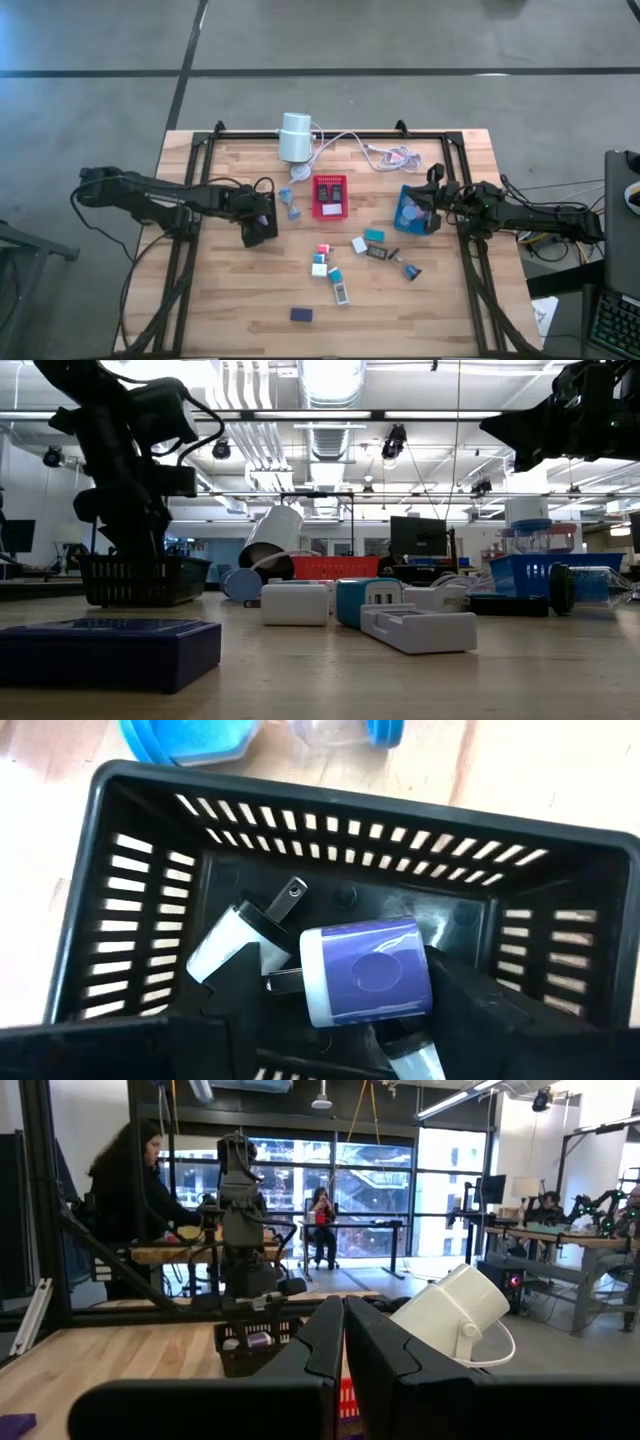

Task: Pick & Place Office items
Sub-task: Put the purple charger adapter into the black basket, then put the blue hourglass into the blue basket

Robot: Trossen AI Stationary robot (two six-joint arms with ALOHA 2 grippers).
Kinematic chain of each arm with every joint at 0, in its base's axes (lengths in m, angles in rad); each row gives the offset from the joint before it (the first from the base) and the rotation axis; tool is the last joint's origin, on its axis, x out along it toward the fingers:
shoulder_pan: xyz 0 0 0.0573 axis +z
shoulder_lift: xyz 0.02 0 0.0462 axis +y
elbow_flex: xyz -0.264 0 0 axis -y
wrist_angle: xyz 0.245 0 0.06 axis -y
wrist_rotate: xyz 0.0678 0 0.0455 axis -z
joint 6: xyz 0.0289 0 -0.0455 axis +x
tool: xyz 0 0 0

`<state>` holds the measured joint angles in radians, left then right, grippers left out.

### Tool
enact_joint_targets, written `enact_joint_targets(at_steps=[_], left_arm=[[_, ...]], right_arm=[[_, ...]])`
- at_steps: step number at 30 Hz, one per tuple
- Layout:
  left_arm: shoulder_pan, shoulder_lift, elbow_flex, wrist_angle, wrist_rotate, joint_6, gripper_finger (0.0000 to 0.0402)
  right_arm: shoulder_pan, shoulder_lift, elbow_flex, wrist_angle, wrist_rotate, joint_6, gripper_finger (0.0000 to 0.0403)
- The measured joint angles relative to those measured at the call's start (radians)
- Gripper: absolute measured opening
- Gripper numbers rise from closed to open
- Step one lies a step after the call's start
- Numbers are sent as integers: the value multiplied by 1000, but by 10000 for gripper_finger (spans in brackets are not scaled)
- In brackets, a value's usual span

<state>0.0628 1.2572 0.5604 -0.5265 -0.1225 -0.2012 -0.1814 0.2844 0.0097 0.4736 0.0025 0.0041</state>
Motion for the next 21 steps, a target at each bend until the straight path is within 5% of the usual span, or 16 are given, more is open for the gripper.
enact_joint_targets(at_steps=[10,15,21], left_arm=[[1,-79,82,-97,11,21,373],[-2,-187,150,-101,11,114,375],[3,-398,65,192,12,271,342]], right_arm=[[0,0,0,1,0,-8,13],[0,0,0,1,0,-8,13],[0,0,0,-4,0,-7,13]])
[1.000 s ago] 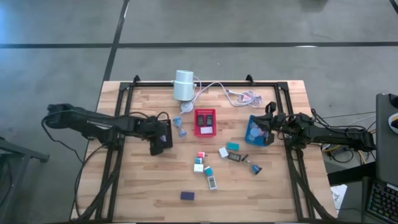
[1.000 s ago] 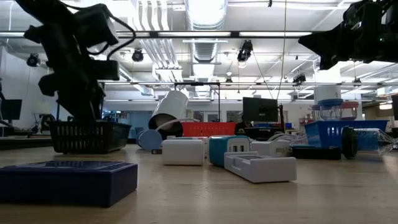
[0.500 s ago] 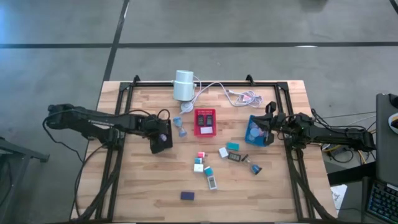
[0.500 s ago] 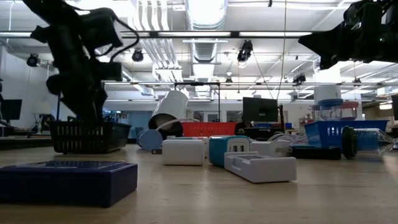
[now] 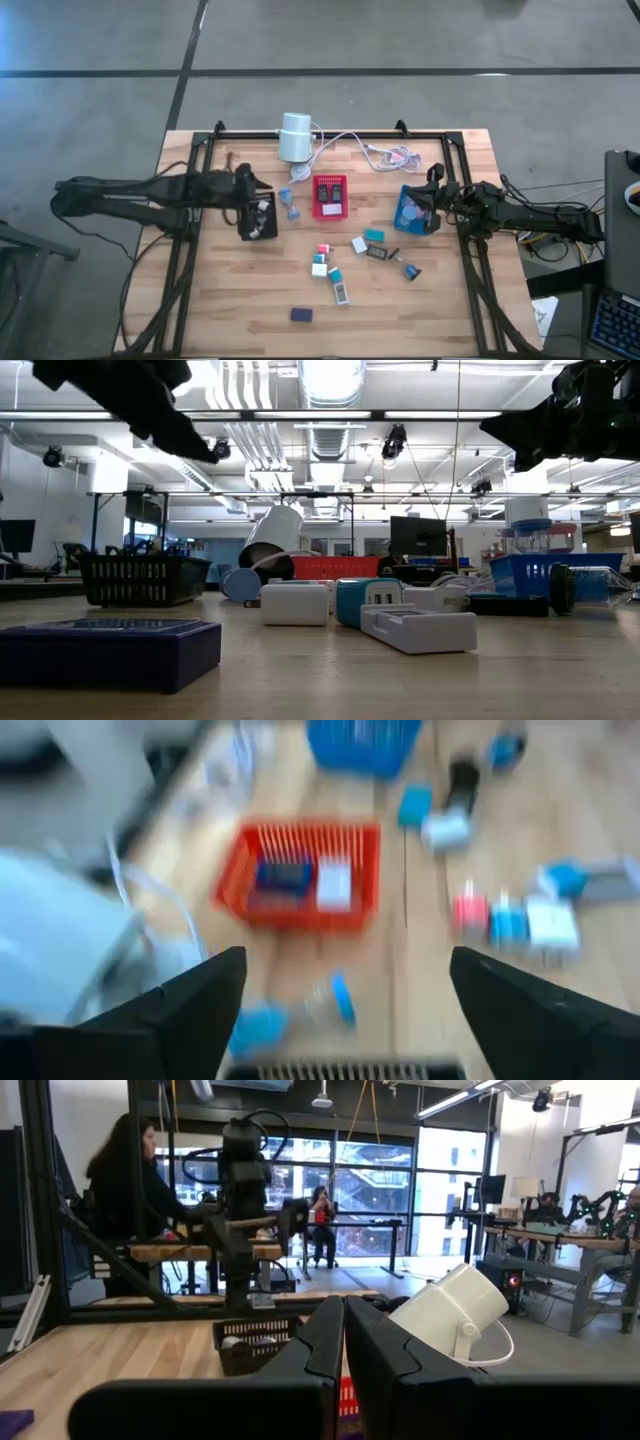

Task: Pick & Place Office items
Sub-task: Put the blue hourglass into the blue basket

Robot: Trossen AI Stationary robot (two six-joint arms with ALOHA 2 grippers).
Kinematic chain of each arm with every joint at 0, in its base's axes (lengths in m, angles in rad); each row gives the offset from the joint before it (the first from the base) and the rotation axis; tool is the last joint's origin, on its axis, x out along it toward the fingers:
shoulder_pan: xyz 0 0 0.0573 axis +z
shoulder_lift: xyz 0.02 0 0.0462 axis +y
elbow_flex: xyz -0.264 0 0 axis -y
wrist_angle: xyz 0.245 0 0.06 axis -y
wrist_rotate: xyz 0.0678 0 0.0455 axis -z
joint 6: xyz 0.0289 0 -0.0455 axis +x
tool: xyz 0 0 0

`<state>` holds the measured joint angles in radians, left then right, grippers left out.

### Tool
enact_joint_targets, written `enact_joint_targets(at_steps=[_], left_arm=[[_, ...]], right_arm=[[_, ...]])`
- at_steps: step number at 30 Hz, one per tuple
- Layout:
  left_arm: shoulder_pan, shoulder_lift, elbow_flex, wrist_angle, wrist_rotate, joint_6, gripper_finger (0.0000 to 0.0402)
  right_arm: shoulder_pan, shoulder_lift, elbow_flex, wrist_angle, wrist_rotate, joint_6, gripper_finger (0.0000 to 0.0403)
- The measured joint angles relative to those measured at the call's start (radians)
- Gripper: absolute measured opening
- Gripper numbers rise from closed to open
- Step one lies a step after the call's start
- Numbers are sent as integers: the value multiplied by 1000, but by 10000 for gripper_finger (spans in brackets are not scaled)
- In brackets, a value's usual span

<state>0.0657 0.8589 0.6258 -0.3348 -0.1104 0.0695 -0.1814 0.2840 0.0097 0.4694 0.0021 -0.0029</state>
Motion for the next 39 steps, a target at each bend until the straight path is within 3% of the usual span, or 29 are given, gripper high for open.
enact_joint_targets(at_steps=[7,13,19,23,31,39], left_arm=[[34,-173,-149,150,-1,90,251],[37,-257,-309,475,0,93,125],[37,-293,-408,552,5,23,13],[37,-342,-478,563,102,8,6],[80,-499,-590,558,106,28,1],[166,-614,-621,420,184,52,0]], right_arm=[[0,1,0,-2,0,-2,13],[0,1,0,-2,0,-35,13],[0,1,0,-2,0,-33,13],[0,1,0,-2,0,-31,13],[0,1,0,-1,0,-36,13],[0,1,0,18,1,-50,13]])
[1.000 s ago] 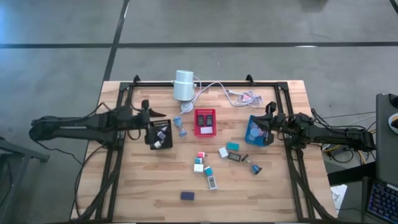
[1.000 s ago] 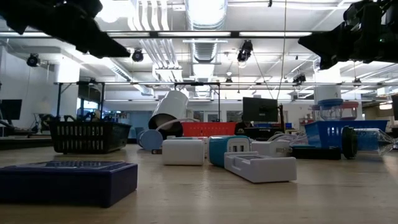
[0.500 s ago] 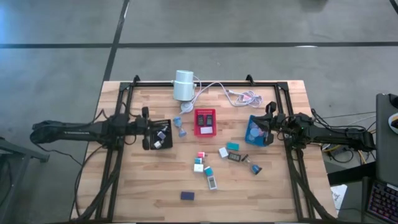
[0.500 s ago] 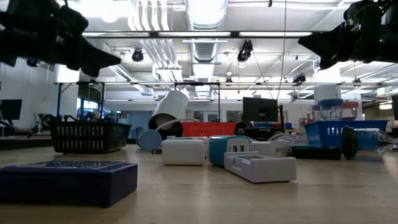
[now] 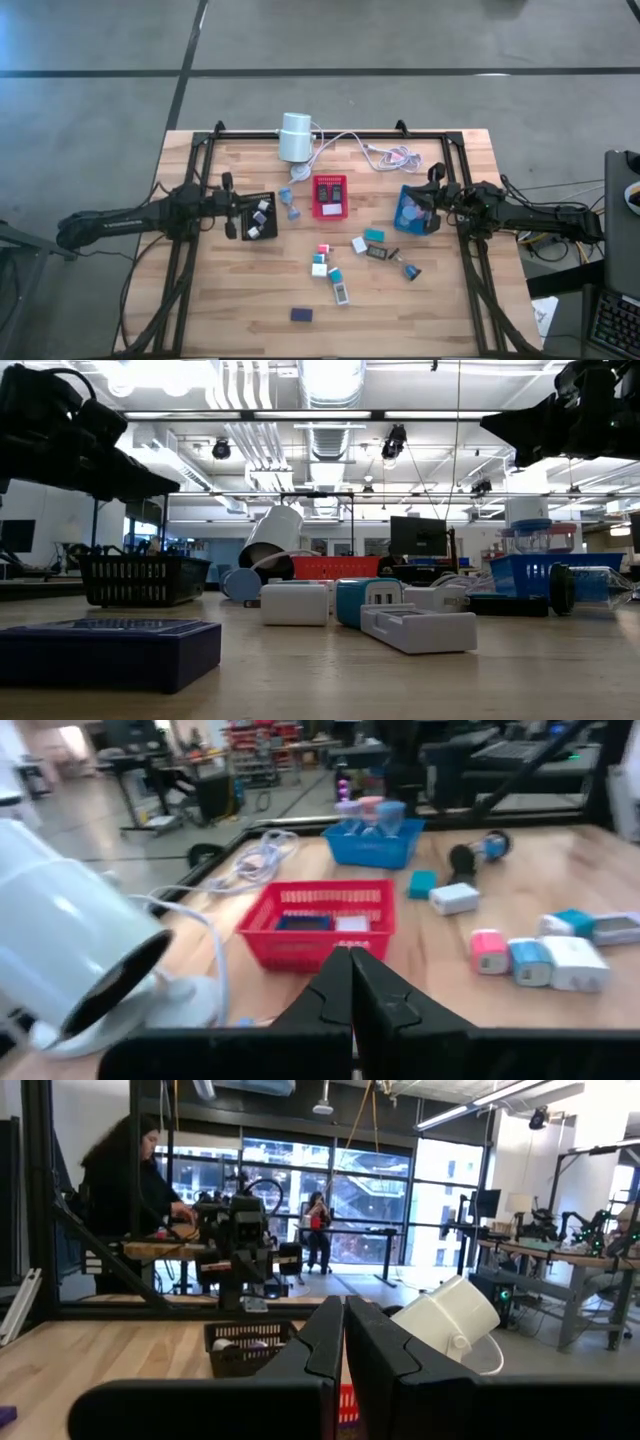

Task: Pick & Place Office items
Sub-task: Put the blue hourglass into the blue basket

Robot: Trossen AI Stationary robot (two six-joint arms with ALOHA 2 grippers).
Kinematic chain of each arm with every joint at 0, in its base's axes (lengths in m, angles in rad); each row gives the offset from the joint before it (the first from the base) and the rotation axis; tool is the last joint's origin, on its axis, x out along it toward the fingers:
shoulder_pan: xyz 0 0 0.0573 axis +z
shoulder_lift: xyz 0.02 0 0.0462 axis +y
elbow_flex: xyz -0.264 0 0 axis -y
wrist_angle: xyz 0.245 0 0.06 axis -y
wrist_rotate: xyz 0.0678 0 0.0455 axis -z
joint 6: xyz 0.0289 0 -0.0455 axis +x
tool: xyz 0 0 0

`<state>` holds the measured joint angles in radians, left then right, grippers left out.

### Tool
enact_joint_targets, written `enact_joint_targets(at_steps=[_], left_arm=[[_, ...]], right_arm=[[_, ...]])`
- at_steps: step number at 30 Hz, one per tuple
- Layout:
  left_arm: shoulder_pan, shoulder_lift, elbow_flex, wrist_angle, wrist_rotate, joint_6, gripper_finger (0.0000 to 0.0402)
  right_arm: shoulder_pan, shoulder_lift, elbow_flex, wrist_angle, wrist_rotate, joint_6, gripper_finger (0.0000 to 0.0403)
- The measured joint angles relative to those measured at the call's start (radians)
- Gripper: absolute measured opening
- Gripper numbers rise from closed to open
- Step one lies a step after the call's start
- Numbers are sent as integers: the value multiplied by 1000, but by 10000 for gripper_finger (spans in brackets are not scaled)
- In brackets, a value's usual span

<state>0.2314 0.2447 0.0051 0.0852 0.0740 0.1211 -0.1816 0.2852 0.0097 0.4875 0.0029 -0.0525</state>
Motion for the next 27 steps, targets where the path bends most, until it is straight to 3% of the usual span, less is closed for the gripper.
enact_joint_targets(at_steps=[13,17,22,27], left_arm=[[14,-14,0,18,24,-14,0],[14,-14,0,19,23,-14,0],[14,-14,0,20,23,-11,0],[14,-14,0,35,23,-5,0]], right_arm=[[0,6,3,-4,0,68,13],[30,23,93,-114,15,84,13],[147,126,309,-423,217,119,13],[341,303,572,-811,502,293,13]])
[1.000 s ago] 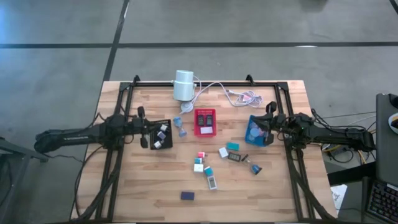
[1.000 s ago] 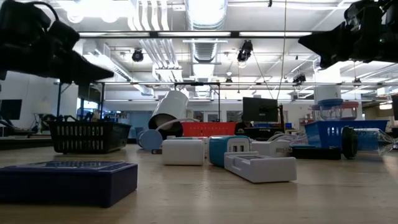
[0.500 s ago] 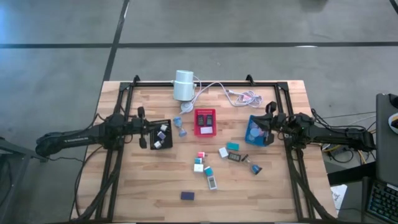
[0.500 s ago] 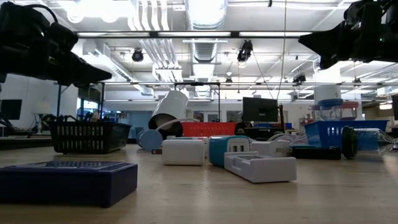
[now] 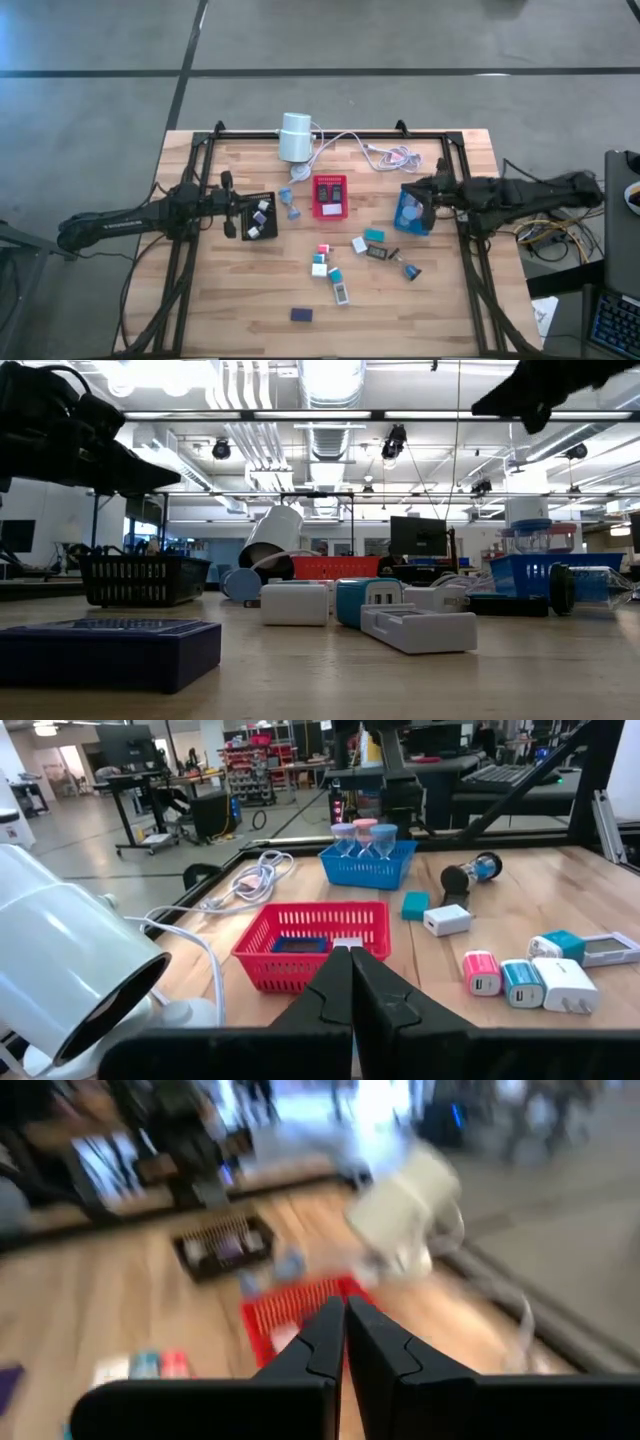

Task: Pick & Place Office items
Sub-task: Put the blue hourglass into the blue basket

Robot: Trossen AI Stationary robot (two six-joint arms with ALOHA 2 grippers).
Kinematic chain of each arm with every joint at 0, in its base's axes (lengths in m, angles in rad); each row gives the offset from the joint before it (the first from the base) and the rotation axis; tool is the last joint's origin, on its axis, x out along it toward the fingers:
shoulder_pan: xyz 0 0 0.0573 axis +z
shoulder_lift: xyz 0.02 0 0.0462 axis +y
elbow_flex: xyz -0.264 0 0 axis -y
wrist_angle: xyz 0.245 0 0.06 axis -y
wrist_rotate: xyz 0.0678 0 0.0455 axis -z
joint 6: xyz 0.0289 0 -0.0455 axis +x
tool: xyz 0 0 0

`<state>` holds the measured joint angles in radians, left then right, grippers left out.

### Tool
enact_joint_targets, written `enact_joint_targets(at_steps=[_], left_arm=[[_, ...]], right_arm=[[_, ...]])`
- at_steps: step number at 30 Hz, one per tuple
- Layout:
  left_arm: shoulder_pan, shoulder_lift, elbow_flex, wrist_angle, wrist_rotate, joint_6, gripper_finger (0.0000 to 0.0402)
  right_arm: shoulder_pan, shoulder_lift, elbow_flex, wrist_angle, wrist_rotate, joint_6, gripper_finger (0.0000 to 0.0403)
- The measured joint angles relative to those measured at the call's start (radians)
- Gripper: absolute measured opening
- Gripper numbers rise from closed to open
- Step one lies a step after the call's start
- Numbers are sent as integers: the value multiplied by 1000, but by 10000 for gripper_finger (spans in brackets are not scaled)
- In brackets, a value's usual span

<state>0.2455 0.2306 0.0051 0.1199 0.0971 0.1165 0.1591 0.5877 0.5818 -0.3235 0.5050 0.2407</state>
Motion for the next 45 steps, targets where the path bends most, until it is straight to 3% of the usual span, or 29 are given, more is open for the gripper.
enact_joint_targets(at_steps=[4,7,9,13,20,24,35,40,45], left_arm=[[0,0,0,3,0,3,0],[0,0,1,21,0,3,0],[0,0,9,23,0,2,0],[0,-1,30,33,-1,-17,0],[0,0,40,31,0,-41,0],[0,0,41,31,-1,-48,0],[0,2,40,29,-1,-64,0],[0,2,40,34,-1,-64,0],[0,2,40,43,-1,-64,0]], right_arm=[[181,181,211,-364,182,274,13],[292,323,372,-680,253,553,13],[345,413,466,-884,244,746,13],[428,555,592,-1150,66,1026,13],[523,722,603,-1117,-146,1106,15],[570,777,579,-1037,-242,1137,50],[736,841,485,-833,-204,1510,230],[740,869,432,-815,-158,1542,289],[742,889,400,-803,-128,1541,321]])
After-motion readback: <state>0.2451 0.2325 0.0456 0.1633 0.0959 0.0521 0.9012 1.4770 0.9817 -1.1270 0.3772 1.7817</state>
